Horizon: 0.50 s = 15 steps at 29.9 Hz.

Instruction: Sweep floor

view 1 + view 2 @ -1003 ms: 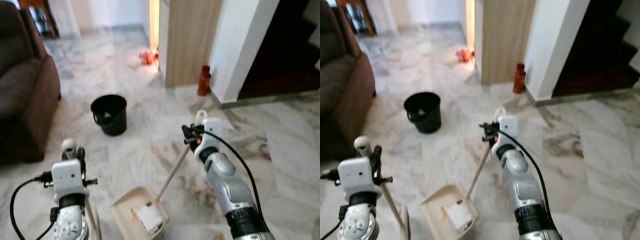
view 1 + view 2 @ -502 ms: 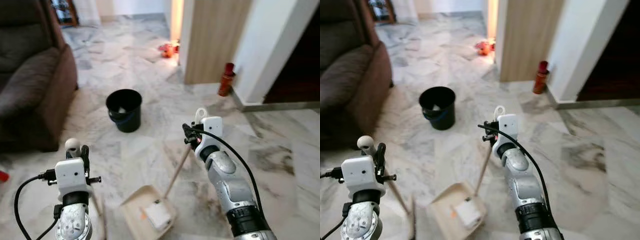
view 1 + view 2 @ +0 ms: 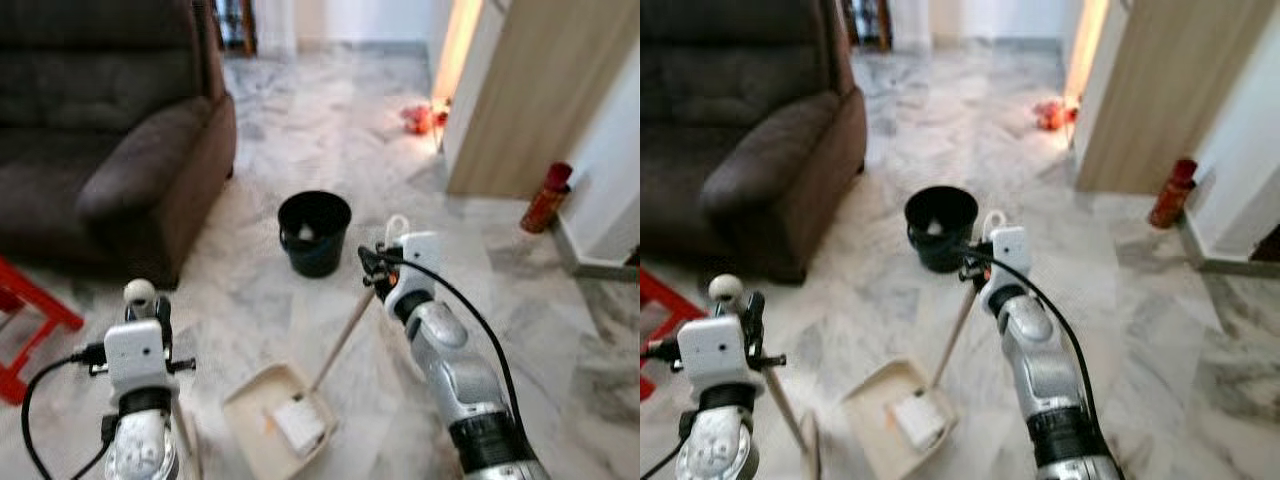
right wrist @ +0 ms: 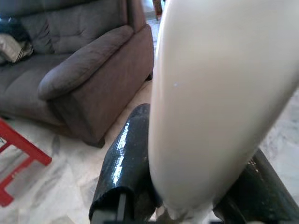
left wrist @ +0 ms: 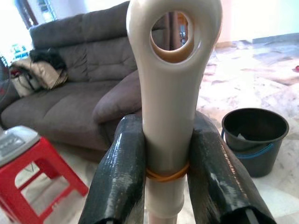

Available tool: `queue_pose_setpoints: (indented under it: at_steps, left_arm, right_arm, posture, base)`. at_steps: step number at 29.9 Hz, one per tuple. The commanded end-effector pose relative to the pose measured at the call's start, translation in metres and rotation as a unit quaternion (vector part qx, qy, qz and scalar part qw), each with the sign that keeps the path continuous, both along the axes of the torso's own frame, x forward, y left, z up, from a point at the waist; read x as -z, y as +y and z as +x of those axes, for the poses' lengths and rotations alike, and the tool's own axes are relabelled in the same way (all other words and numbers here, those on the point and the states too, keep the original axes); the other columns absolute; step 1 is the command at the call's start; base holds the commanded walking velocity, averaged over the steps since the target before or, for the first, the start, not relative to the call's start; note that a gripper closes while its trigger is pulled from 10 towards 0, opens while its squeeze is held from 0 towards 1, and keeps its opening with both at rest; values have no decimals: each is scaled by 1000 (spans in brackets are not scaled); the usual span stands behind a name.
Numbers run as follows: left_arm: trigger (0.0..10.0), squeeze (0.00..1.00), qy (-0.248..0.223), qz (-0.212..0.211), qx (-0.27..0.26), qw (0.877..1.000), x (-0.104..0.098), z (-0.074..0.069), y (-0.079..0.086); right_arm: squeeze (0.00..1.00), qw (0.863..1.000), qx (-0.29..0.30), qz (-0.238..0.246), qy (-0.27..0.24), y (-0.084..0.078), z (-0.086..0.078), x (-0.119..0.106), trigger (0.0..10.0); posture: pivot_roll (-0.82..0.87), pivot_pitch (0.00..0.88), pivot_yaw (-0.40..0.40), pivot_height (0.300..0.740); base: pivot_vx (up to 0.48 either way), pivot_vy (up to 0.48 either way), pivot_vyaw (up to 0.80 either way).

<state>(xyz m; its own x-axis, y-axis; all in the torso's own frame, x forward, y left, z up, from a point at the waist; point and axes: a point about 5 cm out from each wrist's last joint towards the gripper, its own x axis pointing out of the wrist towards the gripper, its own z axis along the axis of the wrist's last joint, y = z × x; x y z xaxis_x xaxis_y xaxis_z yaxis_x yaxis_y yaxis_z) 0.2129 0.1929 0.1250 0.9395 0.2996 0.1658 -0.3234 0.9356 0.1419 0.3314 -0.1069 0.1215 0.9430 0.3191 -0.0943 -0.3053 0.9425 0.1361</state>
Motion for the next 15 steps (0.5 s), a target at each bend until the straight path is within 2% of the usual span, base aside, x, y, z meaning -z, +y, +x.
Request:
queue_pose_setpoints:
  at_steps: [1, 15]
  left_arm:
    - [10000, 0, -17, 7, 5, 1000, -7, 0, -3]
    - [10000, 0, -16, 7, 5, 1000, -6, 1, -4]
  right_arm:
    - [0, 1000, 4, 6, -20, -3, 2, -10, 10000]
    - [0, 1000, -1, 12, -14, -1, 2, -9, 10000]
  posture:
    - [-150, 62, 48, 740]
    - [-152, 54, 49, 740]
  base:
    - [300, 0, 0]
    - [302, 0, 0]
